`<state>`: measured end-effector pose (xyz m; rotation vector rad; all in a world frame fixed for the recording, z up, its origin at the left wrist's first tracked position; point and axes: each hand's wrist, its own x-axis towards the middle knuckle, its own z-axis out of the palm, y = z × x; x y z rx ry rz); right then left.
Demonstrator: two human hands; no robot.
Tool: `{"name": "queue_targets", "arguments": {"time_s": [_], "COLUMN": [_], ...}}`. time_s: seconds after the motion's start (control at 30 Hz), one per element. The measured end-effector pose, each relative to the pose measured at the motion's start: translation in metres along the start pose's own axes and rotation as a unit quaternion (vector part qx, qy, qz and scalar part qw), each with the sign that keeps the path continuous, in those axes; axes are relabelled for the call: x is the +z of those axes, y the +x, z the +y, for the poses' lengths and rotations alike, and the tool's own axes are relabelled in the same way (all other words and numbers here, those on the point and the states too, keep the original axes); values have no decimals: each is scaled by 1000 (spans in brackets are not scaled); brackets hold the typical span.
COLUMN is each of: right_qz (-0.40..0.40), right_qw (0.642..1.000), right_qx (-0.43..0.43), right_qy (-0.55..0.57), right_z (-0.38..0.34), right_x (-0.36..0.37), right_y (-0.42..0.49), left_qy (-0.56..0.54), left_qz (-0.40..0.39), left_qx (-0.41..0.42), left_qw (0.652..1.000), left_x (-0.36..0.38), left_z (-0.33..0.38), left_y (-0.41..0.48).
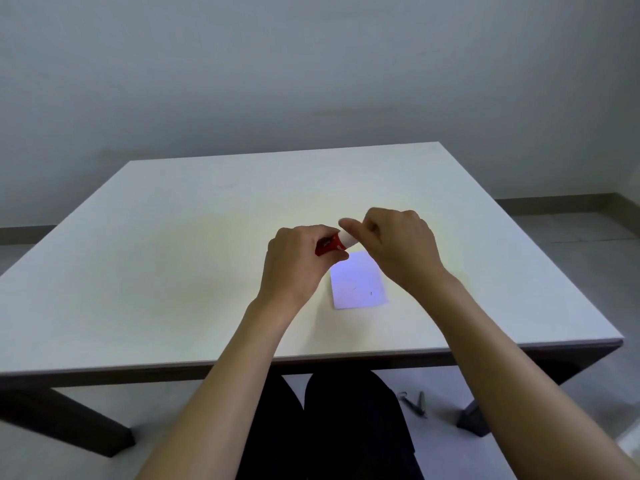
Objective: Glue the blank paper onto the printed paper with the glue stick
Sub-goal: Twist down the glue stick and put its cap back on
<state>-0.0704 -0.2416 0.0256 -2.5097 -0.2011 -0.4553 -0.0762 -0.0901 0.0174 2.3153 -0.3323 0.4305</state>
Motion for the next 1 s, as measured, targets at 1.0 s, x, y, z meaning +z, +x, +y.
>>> {"name": "queue_targets", "arguments": {"time_s": [1.0], "right_qz": [26], "right_qw": [972], "right_qx": [115], "right_qy": [201], "right_z": [31], "right_x": [17], "right_y": [-31], "left_qy": [-34], "left_qz": [24], "left_qx": [-181], "left_qw": [983], "left_x": [42], "left_z": [-66], "left_y": [54]}}
